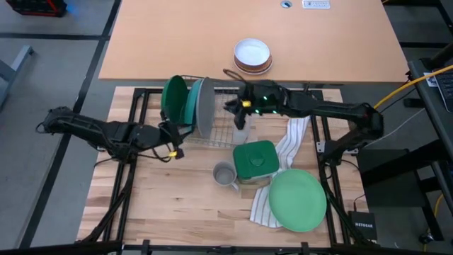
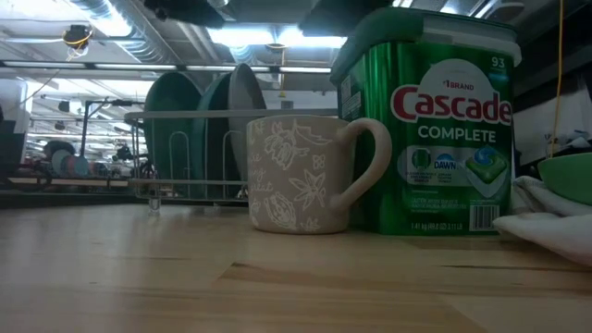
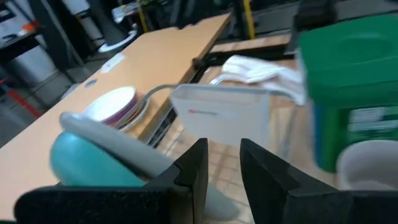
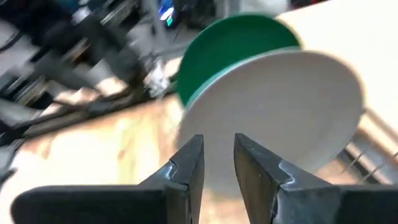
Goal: Sort dishes
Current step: Put the light green plate in the dish rack
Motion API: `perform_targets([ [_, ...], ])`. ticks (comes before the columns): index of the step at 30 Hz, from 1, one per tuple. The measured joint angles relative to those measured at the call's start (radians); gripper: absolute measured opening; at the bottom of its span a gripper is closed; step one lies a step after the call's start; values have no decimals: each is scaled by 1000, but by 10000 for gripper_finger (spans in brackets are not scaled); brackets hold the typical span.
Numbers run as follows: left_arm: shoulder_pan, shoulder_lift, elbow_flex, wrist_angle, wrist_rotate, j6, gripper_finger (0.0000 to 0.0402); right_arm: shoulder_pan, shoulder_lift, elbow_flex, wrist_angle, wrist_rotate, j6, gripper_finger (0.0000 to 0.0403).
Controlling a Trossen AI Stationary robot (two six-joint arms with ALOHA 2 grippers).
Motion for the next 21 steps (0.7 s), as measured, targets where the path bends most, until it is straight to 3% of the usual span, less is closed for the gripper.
perform_targets([
  [5, -77, -8, 0, -7, 1, -37, 84, 119, -92, 0, -224, -23, 81, 90],
  [10, -127, -6, -3, -16, 52, -66, 84, 274, -131, 0, -389, -134, 238, 90],
  [14, -154, -6, -3, -15, 81, -69, 84, 404, -122, 0, -434, -199, 377, 90],
  [21, -191, -6, -3, -16, 83, -70, 84, 601, -45, 0, -405, -200, 545, 90],
])
